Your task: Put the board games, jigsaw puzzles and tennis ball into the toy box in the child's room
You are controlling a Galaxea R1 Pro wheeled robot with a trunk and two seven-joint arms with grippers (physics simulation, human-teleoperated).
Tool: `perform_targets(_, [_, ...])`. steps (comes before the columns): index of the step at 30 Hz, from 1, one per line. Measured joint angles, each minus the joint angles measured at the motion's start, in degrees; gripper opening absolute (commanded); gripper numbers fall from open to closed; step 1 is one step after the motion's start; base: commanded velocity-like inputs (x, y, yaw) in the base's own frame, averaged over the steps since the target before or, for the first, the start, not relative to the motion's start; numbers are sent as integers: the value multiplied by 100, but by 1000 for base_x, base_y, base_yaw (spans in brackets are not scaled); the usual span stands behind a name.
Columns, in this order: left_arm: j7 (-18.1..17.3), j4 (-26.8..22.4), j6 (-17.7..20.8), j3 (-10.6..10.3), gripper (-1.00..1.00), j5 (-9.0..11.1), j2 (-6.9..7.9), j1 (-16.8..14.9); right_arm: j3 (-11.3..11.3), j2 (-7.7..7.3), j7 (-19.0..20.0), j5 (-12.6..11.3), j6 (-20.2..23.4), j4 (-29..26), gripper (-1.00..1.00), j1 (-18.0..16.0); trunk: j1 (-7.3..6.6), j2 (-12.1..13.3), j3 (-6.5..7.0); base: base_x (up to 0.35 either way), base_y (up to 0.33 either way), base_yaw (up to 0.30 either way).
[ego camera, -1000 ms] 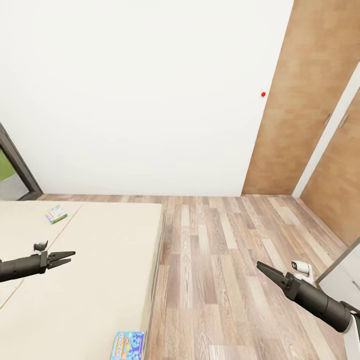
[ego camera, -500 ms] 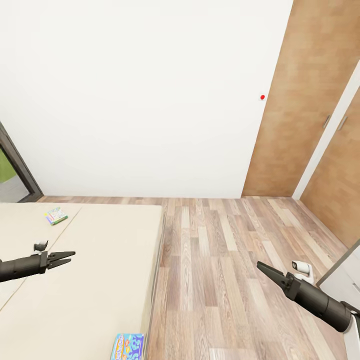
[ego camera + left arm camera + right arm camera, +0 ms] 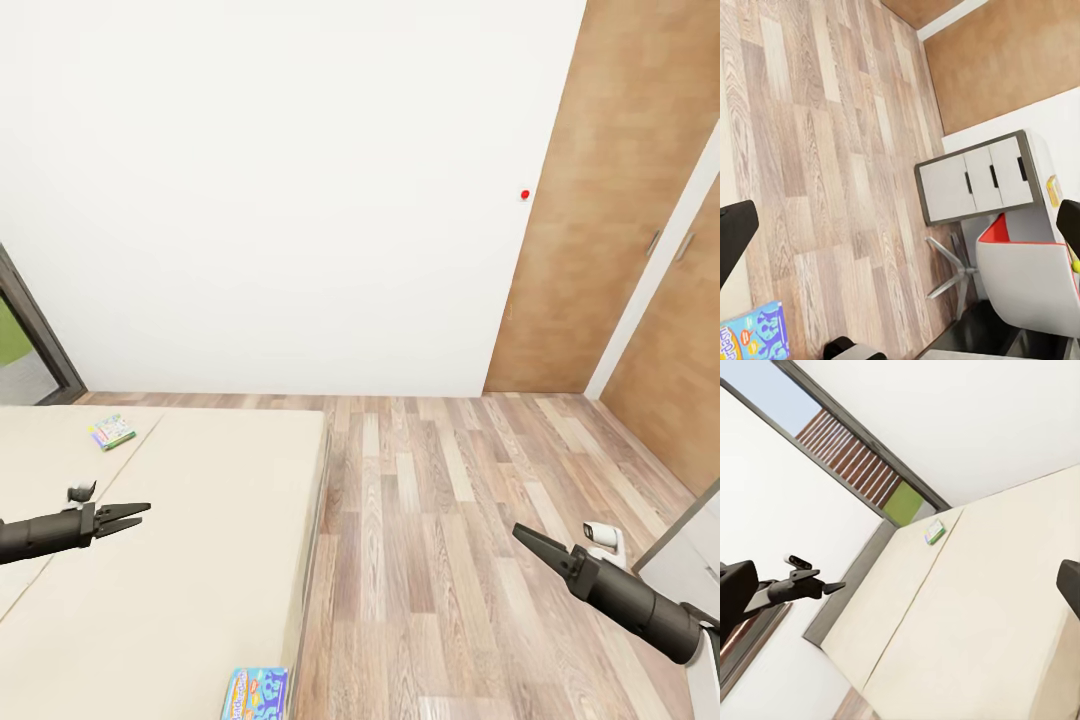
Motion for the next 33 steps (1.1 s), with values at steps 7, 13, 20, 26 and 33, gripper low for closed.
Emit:
perform_targets(7, [0,0,1,-1,100,0,0,0,0,8,14,4,1,0,100,0,0,0,0,0,0,0])
perform_targets(13, [-4,-1,1,19,100,13,2,1,1,23,15,15,-5,1,100,-1,0,0,4,0,0,105])
perform_targets(20, [-4,0,-4,24,100,19,1,2,8,35,11,26,-7,-4,100,-1,-1,0,22,24,-45,246])
perform_targets(26, [-2,7,4,25,100,19,1,3,10,36,-1,33,0,-5,100,-2,-1,0,39,60,-112,269])
perform_targets(33, [-1,15,1,26,100,16,1,2,11,36,-2,35,1,-2,100,-1,0,0,52,11,-19,216])
